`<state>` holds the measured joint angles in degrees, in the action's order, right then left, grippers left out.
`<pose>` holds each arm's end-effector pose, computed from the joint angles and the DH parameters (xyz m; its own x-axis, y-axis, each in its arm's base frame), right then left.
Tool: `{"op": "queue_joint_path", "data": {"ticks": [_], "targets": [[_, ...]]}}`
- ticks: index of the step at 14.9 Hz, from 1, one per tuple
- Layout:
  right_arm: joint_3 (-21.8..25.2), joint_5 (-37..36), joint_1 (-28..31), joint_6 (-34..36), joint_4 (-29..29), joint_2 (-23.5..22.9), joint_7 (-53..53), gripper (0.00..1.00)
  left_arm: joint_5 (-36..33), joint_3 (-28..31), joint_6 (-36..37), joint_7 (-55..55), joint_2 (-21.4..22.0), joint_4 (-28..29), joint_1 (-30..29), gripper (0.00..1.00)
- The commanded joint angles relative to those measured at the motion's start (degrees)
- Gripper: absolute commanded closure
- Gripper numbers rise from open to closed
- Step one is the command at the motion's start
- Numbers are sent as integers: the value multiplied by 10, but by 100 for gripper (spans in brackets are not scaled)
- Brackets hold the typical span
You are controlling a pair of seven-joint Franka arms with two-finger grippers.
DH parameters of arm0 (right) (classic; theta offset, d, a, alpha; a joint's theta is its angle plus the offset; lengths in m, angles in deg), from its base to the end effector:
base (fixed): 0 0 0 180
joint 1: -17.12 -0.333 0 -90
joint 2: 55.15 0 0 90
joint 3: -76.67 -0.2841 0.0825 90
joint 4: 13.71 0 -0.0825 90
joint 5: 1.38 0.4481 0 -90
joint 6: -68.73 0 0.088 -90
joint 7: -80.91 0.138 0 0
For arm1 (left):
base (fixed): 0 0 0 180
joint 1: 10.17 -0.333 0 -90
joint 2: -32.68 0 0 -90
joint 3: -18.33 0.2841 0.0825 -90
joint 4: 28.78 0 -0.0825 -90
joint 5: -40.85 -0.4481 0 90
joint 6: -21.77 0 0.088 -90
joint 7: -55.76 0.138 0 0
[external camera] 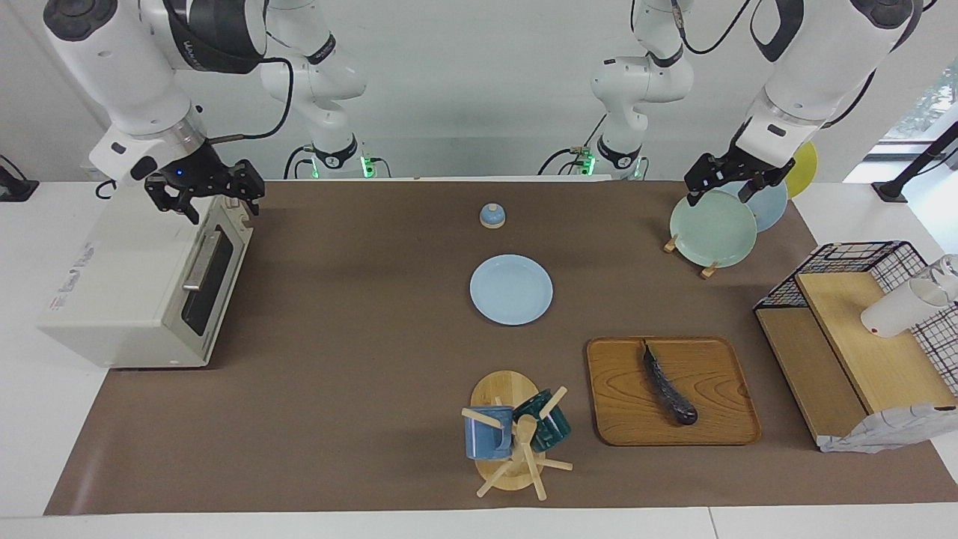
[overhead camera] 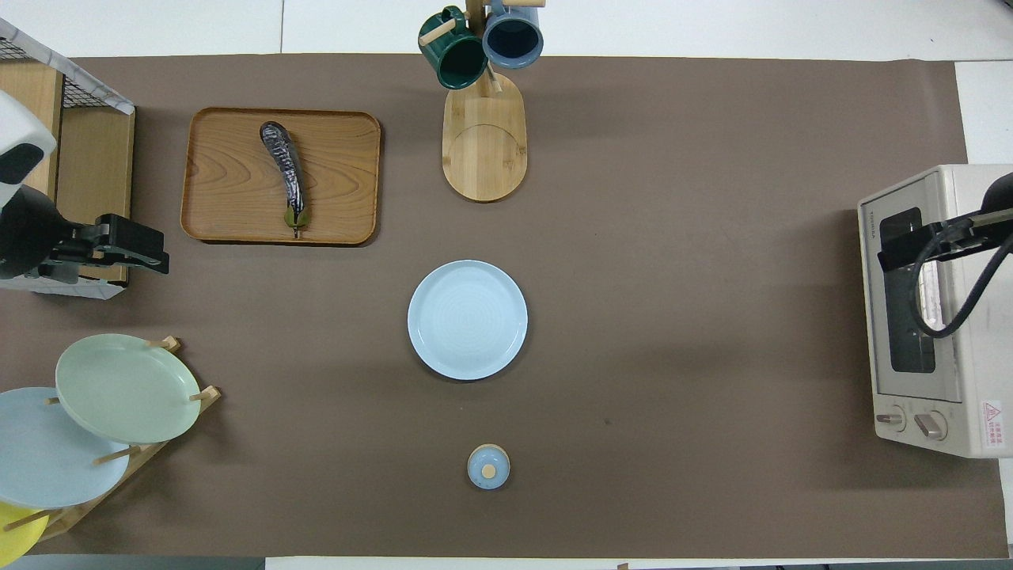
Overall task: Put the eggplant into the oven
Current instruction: 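Reach the left gripper toward the eggplant while the right gripper reaches the oven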
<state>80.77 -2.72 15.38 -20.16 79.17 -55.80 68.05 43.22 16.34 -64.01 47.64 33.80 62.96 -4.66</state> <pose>0.6139 -0.0284 0.5263 0.9797 0.1818 -0.0842 0.1829 -0.9831 0.0055 0.5960 -0.0846 0.5515 0.9960 0.0083 -0.0892 0.0108 -0.9995 0.0284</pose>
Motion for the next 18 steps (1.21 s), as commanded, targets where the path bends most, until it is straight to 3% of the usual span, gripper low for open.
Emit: {"op": "queue_joint_path", "data": {"ticks": [1,9,11,12,18], "targets": [[-3,9,7,-6,-2,1,6,0,9,-1,-6,5,3,3,-6,0],[-3,5,8,-27,12,8,-7,0,9,-1,-8,1,5,9,-4,0],[-2,5,10,-37,28,14,-21,84,10,-1,-14,2,5,11,-4,0],[-2,5,18,-51,42,19,-24,100,9,-1,-16,3,6,12,-4,0],[1,-6,45,-157,164,44,-16,100,10,-1,-62,-1,4,21,-1,0]]}}
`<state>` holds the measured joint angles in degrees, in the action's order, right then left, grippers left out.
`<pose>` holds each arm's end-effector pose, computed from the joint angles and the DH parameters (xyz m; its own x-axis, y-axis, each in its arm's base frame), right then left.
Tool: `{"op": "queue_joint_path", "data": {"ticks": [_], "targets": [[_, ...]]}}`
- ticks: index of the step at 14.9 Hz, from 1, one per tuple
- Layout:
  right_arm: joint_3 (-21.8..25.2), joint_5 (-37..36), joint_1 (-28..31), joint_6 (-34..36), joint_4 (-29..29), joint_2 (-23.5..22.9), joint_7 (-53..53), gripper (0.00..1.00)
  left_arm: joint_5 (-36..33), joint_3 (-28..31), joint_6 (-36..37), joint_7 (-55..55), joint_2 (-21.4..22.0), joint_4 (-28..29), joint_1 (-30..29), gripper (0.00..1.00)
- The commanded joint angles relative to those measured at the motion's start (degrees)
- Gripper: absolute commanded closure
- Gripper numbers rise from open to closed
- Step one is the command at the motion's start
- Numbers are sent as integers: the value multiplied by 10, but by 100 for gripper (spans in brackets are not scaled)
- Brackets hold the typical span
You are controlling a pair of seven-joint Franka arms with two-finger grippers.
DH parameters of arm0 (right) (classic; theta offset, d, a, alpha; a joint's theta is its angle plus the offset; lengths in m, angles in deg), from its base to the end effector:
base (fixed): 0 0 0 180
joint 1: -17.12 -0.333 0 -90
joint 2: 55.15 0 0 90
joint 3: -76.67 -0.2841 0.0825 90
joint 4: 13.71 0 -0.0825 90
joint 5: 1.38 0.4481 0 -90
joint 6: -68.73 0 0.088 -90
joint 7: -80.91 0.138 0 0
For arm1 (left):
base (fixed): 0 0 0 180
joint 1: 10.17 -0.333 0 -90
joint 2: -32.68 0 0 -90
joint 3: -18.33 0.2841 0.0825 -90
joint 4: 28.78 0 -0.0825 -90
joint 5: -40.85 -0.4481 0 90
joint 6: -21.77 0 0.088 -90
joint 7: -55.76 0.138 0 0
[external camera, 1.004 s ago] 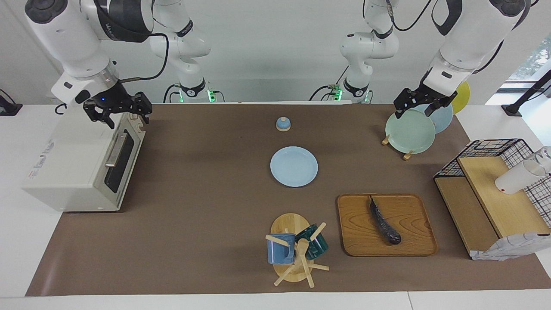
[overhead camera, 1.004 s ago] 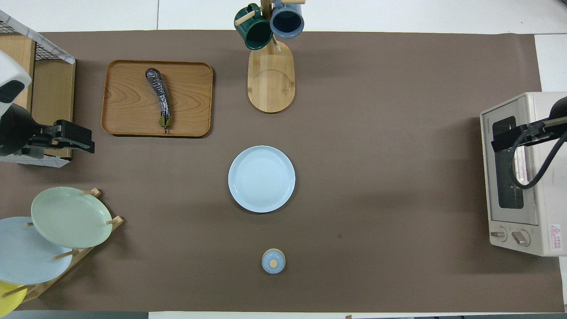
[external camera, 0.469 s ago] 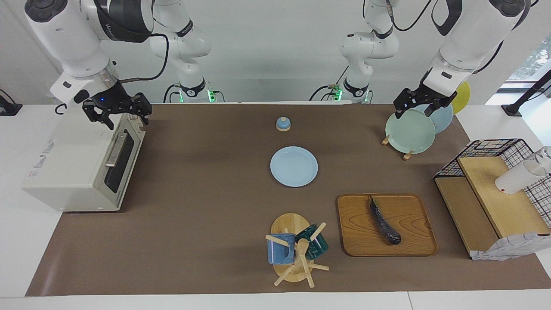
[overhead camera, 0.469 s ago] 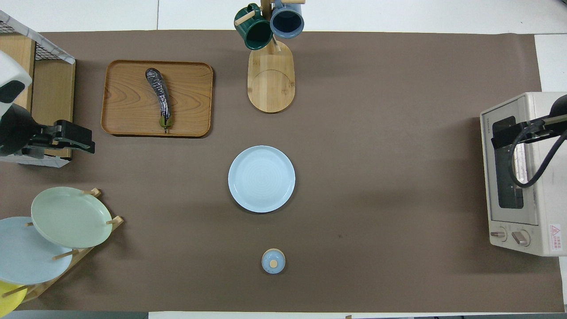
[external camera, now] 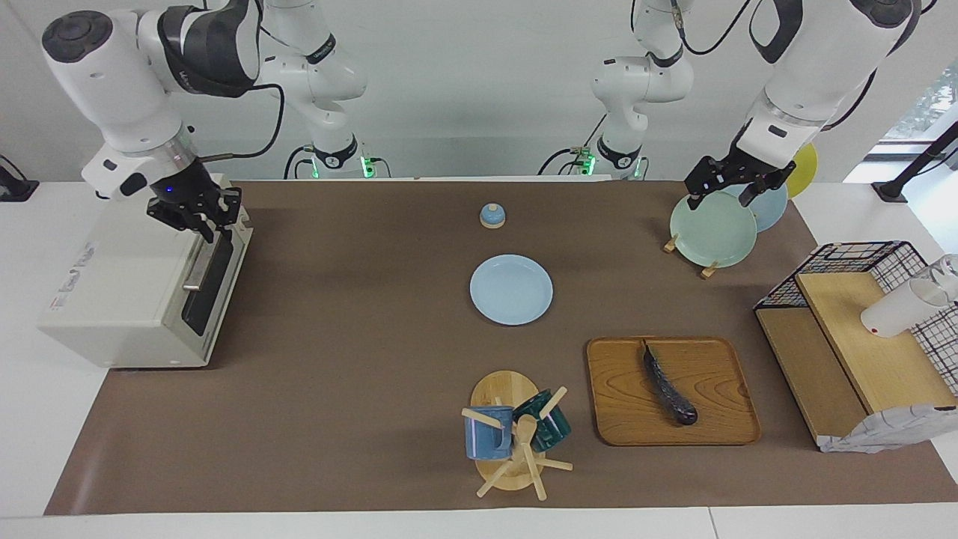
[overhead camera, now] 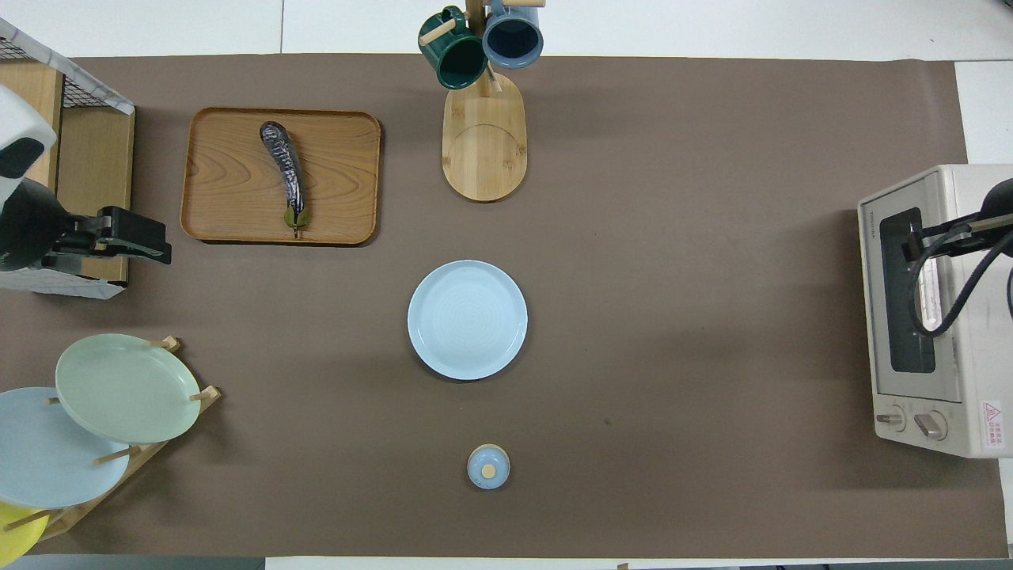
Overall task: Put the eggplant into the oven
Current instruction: 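Reach the left gripper toward the eggplant while the right gripper reaches the oven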
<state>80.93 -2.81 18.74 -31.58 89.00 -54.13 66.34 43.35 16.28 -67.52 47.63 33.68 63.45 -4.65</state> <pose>0.6140 -0.0664 0.4684 0.9874 0.1555 -0.0292 0.1560 -0.9876 0.0163 0.6044 -0.0866 0.5506 0.9992 0.0092 -0.0396 0.0107 -0.9992 0.0378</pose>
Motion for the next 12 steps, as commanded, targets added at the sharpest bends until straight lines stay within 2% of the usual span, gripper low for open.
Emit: {"op": "queue_joint_path", "data": {"ticks": [1,4,6,12], "targets": [[-1,-28,22,-54,72,24,9,100,10,-1,-30,-1,1,15,-2,0],[-1,-48,30,-73,102,22,19,100,25,0,-54,-1,-28,8,-7,0],[-2,-74,34,-77,112,22,19,100,24,0,-83,-1,-65,1,-5,0],[-3,-78,36,-88,130,22,18,100,21,-1,-172,0,-228,-61,-2,0]]}}
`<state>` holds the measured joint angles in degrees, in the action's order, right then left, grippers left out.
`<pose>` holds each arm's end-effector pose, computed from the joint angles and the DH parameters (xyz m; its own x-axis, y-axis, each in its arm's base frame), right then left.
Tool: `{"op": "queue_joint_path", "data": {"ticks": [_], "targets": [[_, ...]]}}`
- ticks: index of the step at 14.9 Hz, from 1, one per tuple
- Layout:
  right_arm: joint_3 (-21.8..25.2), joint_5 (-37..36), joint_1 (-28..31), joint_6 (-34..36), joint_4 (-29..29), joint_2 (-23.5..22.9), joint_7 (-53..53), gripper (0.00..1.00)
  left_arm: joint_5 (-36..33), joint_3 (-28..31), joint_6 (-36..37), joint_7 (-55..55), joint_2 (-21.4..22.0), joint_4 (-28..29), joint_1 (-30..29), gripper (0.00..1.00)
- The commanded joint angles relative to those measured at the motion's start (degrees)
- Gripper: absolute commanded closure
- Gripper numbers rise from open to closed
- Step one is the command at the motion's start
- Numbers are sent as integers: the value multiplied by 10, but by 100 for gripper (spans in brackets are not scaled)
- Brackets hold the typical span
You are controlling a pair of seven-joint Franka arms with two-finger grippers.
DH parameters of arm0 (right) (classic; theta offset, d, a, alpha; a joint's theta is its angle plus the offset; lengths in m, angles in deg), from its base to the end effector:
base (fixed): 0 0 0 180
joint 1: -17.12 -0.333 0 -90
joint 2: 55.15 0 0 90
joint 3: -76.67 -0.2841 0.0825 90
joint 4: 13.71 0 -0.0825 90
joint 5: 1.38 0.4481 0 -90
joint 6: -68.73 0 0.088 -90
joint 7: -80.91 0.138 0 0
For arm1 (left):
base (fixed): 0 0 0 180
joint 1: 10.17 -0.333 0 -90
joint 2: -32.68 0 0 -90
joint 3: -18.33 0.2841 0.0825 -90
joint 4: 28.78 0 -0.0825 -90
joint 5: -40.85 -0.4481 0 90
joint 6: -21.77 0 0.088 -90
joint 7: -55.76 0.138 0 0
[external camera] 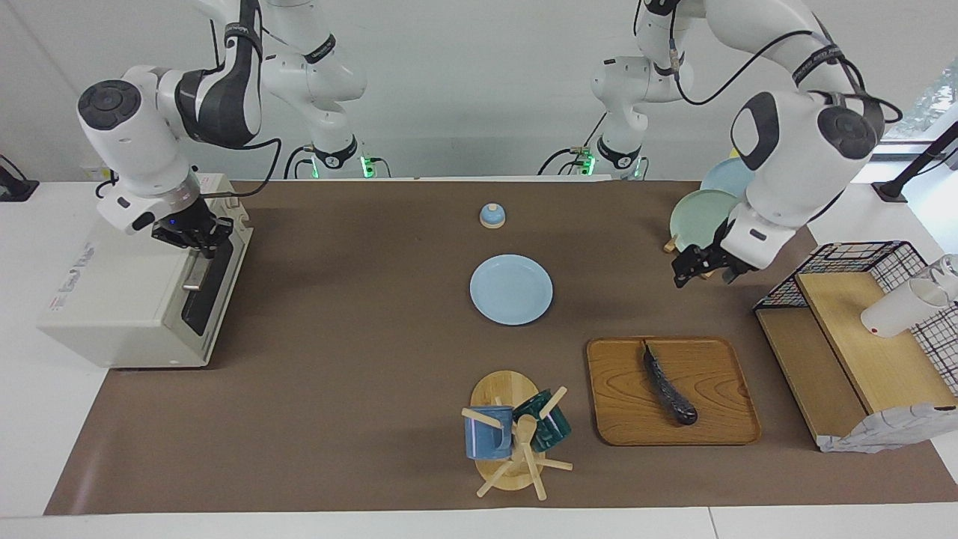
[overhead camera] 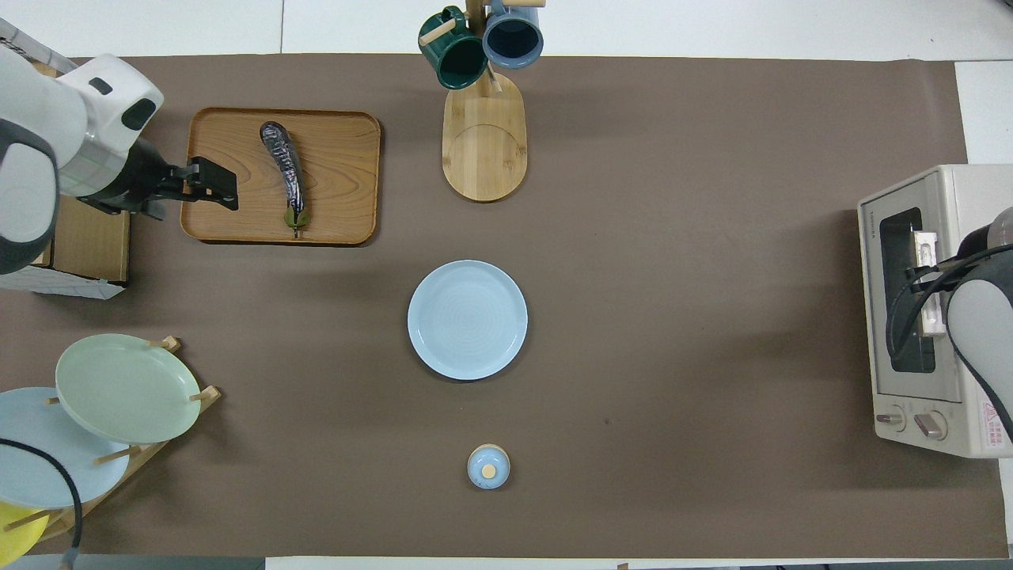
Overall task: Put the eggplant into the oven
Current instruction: 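Grasp the eggplant with the left gripper while the right gripper pulls the door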
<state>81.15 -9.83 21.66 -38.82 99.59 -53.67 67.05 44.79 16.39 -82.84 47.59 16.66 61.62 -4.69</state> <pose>0.5899 -0.1094 0.3860 0.9860 0.1272 -0.1074 0.1391 -0.9839 0.1119 0.6879 -0.0958 0.3955 0.9986 0.0311 -0.0425 0.0341 -0.9970 0.0699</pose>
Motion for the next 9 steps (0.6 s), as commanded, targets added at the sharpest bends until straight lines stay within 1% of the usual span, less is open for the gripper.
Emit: {"op": "queue_joint_path", "data": {"ticks": [1,3,4,6,7,8,9], "targets": [[-5,-4,4,-17,32,19,13,100,7,-2,-48,0,-76,-43,-1,0],[-7,3,-2,-42,55,20,23,100,11,-2,-91,-2,-116,-45,1,0],[-10,11,-11,-47,59,21,29,100,12,-2,-125,-3,-138,-50,6,0],[-10,27,-29,-49,60,18,45,100,12,-2,-172,-3,-167,-50,7,0],[-9,28,-43,-50,62,14,63,100,10,0,-205,-3,-173,-46,10,0],[-10,33,-55,-69,71,10,76,100,8,-1,-234,-3,-172,-29,9,0],[-10,43,-65,-107,88,7,81,100,8,-1,-249,-4,-171,-16,10,0]]}}
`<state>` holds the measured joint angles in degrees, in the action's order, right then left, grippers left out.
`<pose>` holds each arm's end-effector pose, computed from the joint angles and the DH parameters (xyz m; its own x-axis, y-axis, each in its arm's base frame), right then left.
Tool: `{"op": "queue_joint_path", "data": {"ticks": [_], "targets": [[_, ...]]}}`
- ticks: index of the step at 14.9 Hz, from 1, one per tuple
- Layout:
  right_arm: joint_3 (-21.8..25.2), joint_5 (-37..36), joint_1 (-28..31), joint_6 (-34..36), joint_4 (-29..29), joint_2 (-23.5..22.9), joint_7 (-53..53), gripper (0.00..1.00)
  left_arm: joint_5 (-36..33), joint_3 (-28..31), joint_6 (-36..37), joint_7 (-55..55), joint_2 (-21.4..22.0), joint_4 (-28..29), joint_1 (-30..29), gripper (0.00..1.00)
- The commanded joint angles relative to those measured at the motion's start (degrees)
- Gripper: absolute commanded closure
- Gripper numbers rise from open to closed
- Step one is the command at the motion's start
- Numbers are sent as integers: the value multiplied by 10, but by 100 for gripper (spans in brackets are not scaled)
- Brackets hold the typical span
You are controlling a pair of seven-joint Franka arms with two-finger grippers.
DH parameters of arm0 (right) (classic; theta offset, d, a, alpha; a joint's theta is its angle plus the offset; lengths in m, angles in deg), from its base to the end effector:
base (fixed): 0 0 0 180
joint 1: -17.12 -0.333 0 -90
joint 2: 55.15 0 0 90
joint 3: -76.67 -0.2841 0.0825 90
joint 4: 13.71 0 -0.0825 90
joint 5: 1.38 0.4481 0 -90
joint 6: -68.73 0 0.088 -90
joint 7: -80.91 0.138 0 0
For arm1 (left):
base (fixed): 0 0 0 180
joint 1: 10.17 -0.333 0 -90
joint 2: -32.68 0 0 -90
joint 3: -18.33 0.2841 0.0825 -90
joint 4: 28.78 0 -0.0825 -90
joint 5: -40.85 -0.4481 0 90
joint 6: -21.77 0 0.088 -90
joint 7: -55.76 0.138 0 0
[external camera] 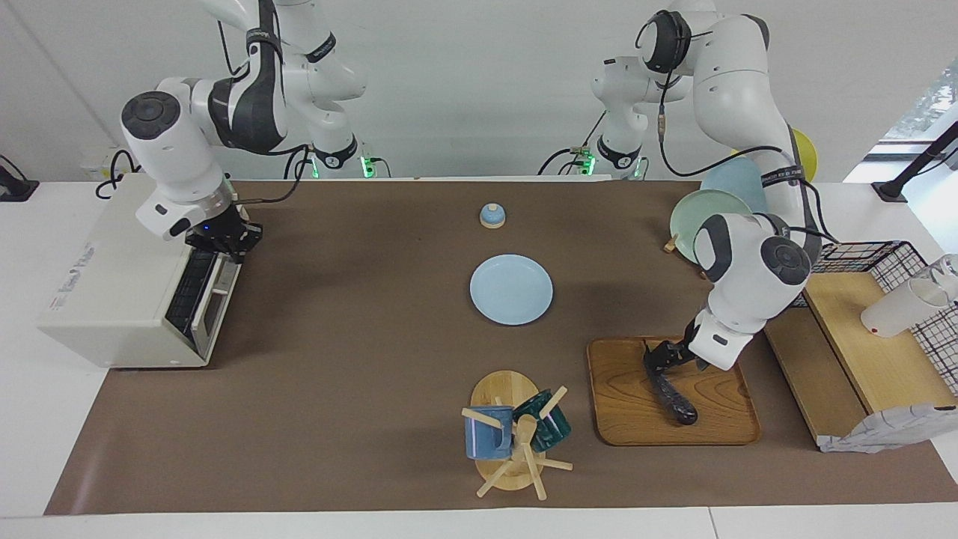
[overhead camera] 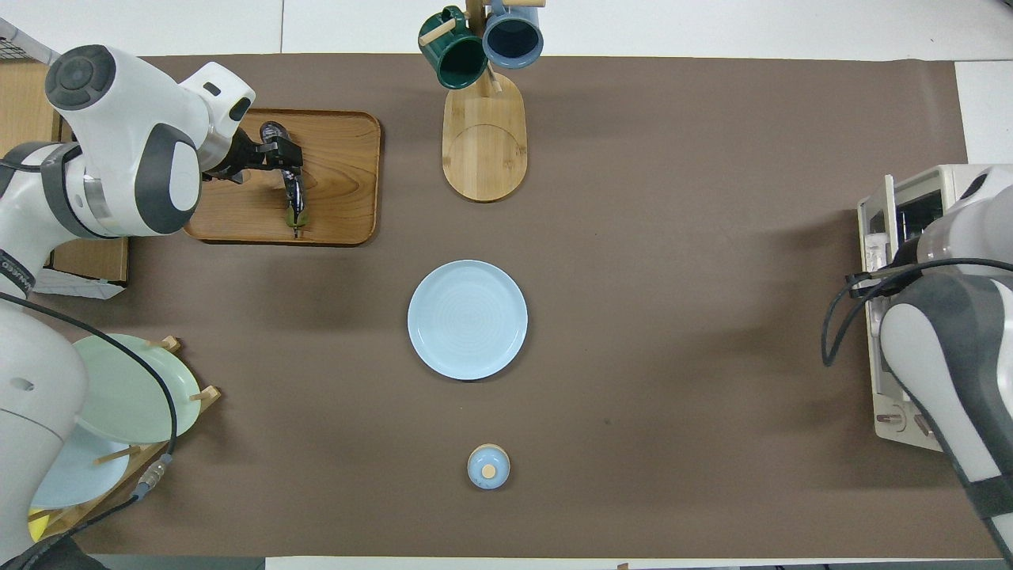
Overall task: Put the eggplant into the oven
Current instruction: 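Grasp the eggplant with the left gripper while the right gripper pulls the door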
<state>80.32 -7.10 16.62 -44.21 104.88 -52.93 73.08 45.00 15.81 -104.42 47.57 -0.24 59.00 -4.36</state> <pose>0.5879 -0.0416 0.3523 0.9901 0.1200 -0.0728 0.1256 -0.9890 0.0776 0.7439 -0.1101 0.2405 0.9955 0.0496 0.0805 0.0415 -0.9943 0.0985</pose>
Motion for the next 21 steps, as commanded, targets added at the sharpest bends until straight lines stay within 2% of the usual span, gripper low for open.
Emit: {"op": "queue_joint_path", "data": {"ticks": [1,3,5,6,8,9,10,11,12,14,18,21], "targets": [[-1,23,-31,-89,52,-7,21,100,6,6,-45,-5,0,21,10,0],[-1,25,-39,-121,59,-34,34,100,5,7,-63,-6,5,46,13,1],[-1,24,-41,-132,60,-40,37,100,5,8,-83,-6,12,68,24,5],[-1,25,-40,-131,60,-40,36,100,4,9,-83,-7,14,69,25,10],[-3,24,-42,-107,42,-43,36,100,2,9,-78,-7,15,68,25,27],[-3,24,-50,-68,7,-53,36,100,2,9,-77,-6,15,67,25,50],[-3,24,-55,-22,-33,-62,37,100,2,9,-71,-7,15,64,25,78],[-3,23,-56,15,-66,-64,36,100,2,9,-64,-7,15,59,26,100],[-3,13,-56,55,-98,-64,35,100,2,9,-48,-8,15,45,30,100],[-3,-4,-56,87,-121,-60,30,100,3,9,-13,-10,24,27,29,100],[-2,-27,-40,81,-98,-51,-14,100,8,3,68,-59,99,34,33,100],[-1,-29,-26,86,-92,-48,-40,100,9,3,133,-122,155,53,77,100]]}}
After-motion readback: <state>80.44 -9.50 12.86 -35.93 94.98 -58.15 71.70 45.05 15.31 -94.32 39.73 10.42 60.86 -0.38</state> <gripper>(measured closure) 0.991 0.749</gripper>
